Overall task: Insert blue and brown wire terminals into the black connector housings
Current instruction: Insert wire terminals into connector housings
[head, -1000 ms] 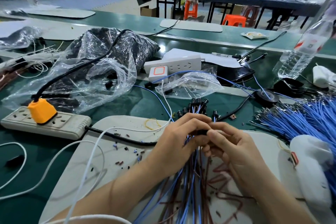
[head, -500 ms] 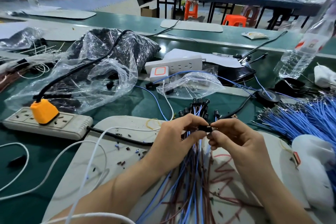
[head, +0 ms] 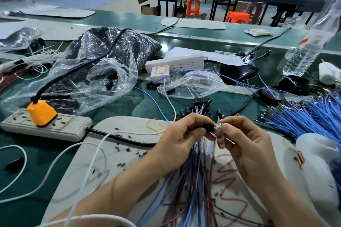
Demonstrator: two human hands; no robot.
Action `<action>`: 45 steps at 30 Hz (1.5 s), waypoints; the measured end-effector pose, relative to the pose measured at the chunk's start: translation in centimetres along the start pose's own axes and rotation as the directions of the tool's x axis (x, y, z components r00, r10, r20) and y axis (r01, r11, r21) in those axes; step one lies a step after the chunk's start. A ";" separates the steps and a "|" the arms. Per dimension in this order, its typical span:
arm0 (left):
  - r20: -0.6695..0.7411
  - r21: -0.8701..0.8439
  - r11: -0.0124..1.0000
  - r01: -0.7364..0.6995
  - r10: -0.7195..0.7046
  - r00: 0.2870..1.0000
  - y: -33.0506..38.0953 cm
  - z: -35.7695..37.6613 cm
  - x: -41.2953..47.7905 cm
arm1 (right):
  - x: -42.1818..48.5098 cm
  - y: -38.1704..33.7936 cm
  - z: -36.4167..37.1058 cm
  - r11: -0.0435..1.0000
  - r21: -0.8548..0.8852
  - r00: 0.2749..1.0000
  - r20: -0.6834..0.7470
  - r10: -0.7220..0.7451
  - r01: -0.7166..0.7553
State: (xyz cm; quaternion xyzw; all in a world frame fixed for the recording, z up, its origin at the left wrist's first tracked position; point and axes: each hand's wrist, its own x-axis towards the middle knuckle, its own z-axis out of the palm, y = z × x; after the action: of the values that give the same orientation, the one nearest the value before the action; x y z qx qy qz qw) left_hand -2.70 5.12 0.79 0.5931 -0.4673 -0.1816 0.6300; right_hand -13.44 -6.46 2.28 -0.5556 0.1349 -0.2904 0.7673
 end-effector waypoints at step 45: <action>-0.002 0.045 0.999 -0.020 0.020 1.000 0.5 0.4 -0.3 | -1.7 -0.8 1.0 0.715 -0.544 0.879 0.095 -0.468 0.440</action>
State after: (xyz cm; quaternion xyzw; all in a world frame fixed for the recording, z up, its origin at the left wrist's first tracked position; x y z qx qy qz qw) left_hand -3.27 5.23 1.11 0.6025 -0.4765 -0.1639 0.6189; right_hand -14.52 -4.88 3.17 -0.7605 0.0910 -0.4320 0.4762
